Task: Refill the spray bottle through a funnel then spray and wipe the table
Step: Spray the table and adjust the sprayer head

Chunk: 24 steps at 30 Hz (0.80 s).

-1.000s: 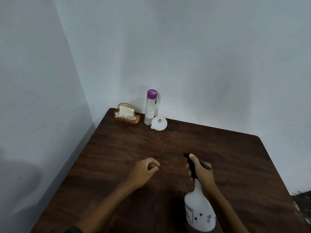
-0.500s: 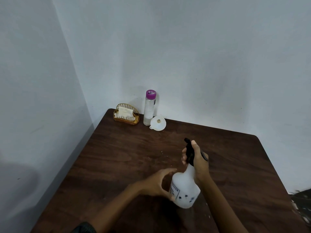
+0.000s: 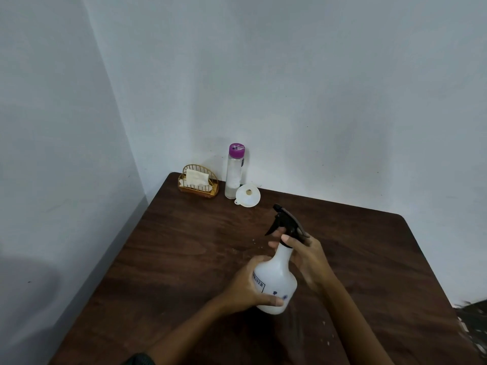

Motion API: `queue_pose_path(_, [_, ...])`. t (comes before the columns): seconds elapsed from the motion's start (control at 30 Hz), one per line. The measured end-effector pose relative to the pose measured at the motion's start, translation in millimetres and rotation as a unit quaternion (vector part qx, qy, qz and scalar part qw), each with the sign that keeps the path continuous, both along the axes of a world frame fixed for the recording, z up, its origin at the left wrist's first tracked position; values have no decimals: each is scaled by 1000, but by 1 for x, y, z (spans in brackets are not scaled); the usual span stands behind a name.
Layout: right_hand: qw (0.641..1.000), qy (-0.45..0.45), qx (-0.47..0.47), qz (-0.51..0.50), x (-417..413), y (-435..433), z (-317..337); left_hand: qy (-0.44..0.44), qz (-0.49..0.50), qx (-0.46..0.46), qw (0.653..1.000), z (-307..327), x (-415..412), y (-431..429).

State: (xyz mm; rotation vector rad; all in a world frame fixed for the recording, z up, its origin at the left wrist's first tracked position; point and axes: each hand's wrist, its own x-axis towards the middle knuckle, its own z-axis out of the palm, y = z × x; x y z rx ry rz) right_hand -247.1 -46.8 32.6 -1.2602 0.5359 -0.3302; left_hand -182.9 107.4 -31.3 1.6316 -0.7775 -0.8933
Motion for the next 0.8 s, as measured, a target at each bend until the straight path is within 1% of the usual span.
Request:
queue_pose_path(0.17, [998, 22, 45, -27, -4, -1, -10, 65, -60, 33, 996, 0, -2, 3])
queue_pose_path(0.27, [991, 13, 134, -12, -4, 0, -14, 95, -117, 68, 986, 2, -4, 0])
queue_pose_path(0.3, [989, 18, 147, -11, -5, -1, -16, 100, -140, 80, 982, 2, -5, -2])
queue_pose_path(0.37, [990, 54, 128, -11, -8, -3, -19, 108, -171, 109, 973, -1, -4, -4])
queue_pose_path(0.43, [989, 120, 81, 9, -15, -8, -23, 98, -183, 161, 965, -1, 1, -3])
queue_pose_path(0.5, [982, 172, 60, 43, -22, -11, -29, 58, -170, 206, 962, -4, 8, 2])
queue_pose_path(0.53, [979, 186, 62, 52, -25, -13, -31, 9, -160, 226, 961, -8, 13, 5])
queue_pose_path(0.57, [977, 196, 65, 52, -27, -14, -35, -60, -155, 252, 953, -12, 17, 9])
queue_pose_path(0.6, [976, 200, 68, 47, -28, -15, -36, -136, -157, 287, 935, -18, 23, 12])
queue_pose_path(0.63, [976, 205, 66, 37, -29, -16, -38, -202, -161, 325, 910, -24, 28, 15])
queue_pose_path(0.67, [975, 210, 64, 28, -30, -16, -38, -245, -163, 359, 886, -29, 33, 18])
queue_pose_path(0.73, [973, 229, 39, 3, -30, -15, -38, -276, -169, 404, 855, -37, 40, 23])
queue_pose_path(0.8, [967, 254, -1, -31, -28, -13, -38, -289, -180, 426, 838, -44, 44, 29])
